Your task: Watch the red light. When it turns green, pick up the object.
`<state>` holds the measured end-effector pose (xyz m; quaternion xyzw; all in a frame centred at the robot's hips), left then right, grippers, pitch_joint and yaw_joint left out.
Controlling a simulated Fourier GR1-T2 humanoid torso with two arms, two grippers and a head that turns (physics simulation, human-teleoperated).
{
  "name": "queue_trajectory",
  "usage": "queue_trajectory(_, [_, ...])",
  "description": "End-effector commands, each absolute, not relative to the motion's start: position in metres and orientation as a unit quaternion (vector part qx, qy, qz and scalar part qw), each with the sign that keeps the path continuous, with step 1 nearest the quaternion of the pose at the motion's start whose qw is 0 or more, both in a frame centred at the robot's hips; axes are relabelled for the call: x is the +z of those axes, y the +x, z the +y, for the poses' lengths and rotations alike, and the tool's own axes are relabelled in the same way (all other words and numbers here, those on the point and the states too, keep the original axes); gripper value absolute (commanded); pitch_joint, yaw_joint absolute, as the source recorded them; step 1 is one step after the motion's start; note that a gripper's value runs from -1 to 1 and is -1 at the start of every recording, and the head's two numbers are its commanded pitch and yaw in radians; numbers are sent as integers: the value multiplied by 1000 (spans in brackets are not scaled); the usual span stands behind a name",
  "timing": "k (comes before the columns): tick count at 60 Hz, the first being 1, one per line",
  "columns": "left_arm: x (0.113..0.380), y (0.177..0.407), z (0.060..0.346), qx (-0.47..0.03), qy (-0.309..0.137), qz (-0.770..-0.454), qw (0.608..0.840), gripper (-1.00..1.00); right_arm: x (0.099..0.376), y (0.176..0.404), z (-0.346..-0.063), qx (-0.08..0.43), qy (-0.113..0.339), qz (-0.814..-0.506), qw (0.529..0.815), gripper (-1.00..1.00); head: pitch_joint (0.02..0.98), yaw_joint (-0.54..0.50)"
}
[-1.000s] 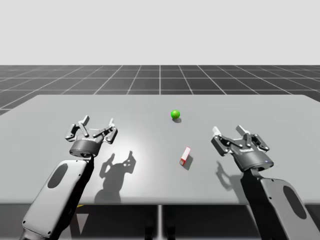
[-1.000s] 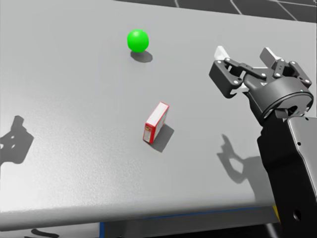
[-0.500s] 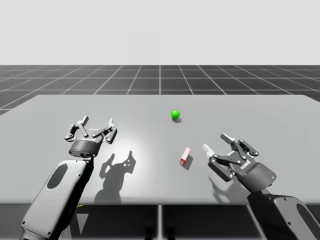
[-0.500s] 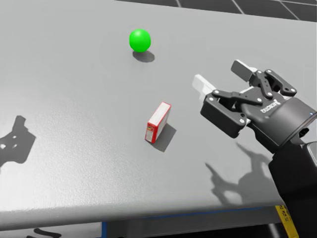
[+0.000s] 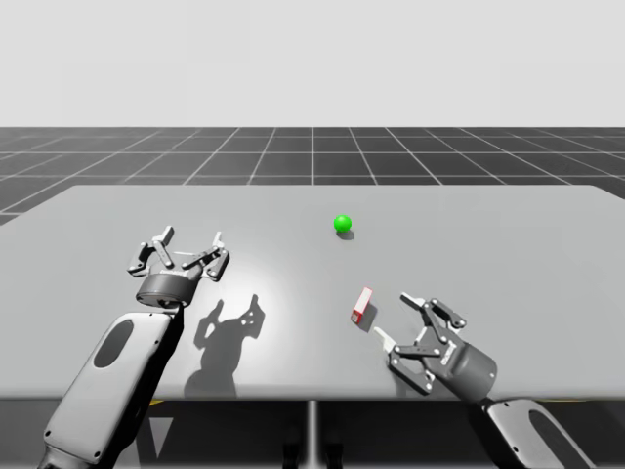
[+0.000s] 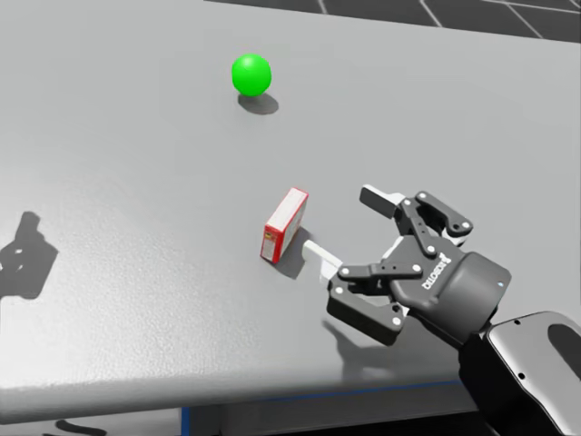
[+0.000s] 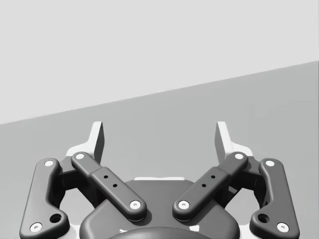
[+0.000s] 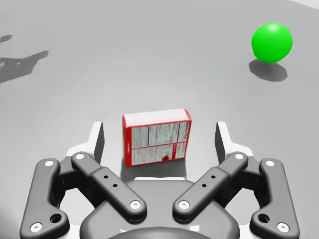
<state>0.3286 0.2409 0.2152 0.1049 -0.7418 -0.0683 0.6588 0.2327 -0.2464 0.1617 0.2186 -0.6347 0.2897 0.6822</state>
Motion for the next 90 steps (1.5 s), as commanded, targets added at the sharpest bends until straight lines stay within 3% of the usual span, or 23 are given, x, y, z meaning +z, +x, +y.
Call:
queue_trajectory(1, [214, 329, 240, -70, 106, -742, 658, -1000, 143, 236, -237, 307, 214, -634, 676, -1000, 877, -223])
queue_trajectory(19, [214, 329, 240, -71, 108, -742, 658, -1000, 119, 254, -225, 312, 194, -631, 683, -1000, 879, -219])
queue_trajectory(40, [214, 329, 240, -72, 108, -742, 658, -1000, 109, 276, -213, 309, 175, -621, 698, -1000, 884, -216])
queue_trajectory(65, [215, 329, 241, -72, 107, -742, 658, -1000, 106, 291, -197, 317, 183, -609, 704, -1000, 882, -210])
queue_trajectory(75, [215, 329, 241, -72, 107, -742, 658, -1000, 104, 291, -195, 332, 175, -612, 697, -1000, 877, -209])
queue_trajectory(76, [215, 329, 240, -73, 107, -742, 658, -1000, 105, 290, -197, 335, 165, -622, 688, -1000, 876, -209])
queue_trajectory(78, [215, 329, 240, -73, 107, -742, 658, -1000, 103, 289, -196, 309, 163, -640, 684, -263, 874, -209])
queue_trajectory(79, [215, 329, 240, -73, 107, -742, 658, -1000, 103, 288, -196, 309, 168, -634, 689, 190, 874, -209])
queue_trajectory(80, [215, 329, 240, -73, 107, -742, 658, -1000, 104, 287, -197, 312, 175, -629, 690, 1000, 871, -210])
queue_trajectory(90, [214, 329, 239, -75, 107, -742, 658, -1000, 102, 286, -201, 308, 176, -625, 696, 1000, 834, -211])
